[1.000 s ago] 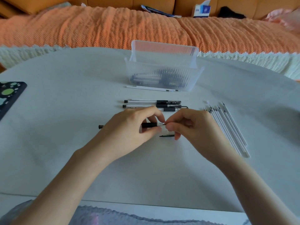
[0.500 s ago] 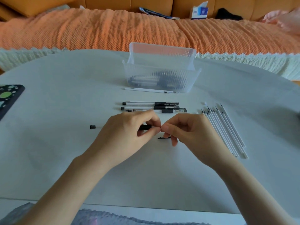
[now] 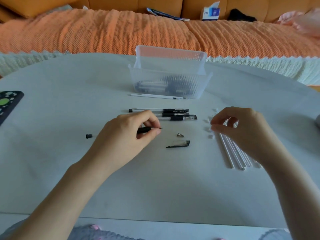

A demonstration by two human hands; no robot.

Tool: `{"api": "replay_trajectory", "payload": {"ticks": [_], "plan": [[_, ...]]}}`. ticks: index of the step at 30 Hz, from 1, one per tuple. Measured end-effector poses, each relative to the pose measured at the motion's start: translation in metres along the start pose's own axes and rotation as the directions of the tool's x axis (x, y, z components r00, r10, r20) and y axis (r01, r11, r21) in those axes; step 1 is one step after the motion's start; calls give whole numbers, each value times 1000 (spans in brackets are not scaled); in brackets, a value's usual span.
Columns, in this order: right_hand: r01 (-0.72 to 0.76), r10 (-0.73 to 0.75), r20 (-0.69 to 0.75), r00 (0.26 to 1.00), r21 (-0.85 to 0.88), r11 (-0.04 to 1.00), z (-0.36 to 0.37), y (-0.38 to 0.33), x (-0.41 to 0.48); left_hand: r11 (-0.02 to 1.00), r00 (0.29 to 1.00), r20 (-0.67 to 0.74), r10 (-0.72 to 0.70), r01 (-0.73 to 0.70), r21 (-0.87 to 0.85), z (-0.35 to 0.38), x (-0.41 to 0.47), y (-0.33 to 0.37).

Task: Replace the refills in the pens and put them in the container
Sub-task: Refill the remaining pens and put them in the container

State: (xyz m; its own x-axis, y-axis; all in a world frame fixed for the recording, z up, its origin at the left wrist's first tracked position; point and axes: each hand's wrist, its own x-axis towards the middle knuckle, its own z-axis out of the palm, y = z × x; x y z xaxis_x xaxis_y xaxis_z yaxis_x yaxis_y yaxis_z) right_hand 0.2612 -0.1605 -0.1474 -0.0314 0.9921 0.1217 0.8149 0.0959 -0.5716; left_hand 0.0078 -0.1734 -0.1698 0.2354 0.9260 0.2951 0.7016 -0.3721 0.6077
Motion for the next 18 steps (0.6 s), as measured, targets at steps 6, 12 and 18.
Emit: {"api": "replay_trajectory", "payload": {"ticks": [6,12,18], "plan": [[-24,27,25,999,-96,995,3,5,1,1000,999,38,-15,15,15,1,0,-2],[-15,23,54,998,-145,989,7,7,4,1000,998,54,-17,16,15,2,-1,-2],[-2,2,1,1000,-74,997,3,7,4,999,999,52,-17,18,-26,2,-1,-1]]}}
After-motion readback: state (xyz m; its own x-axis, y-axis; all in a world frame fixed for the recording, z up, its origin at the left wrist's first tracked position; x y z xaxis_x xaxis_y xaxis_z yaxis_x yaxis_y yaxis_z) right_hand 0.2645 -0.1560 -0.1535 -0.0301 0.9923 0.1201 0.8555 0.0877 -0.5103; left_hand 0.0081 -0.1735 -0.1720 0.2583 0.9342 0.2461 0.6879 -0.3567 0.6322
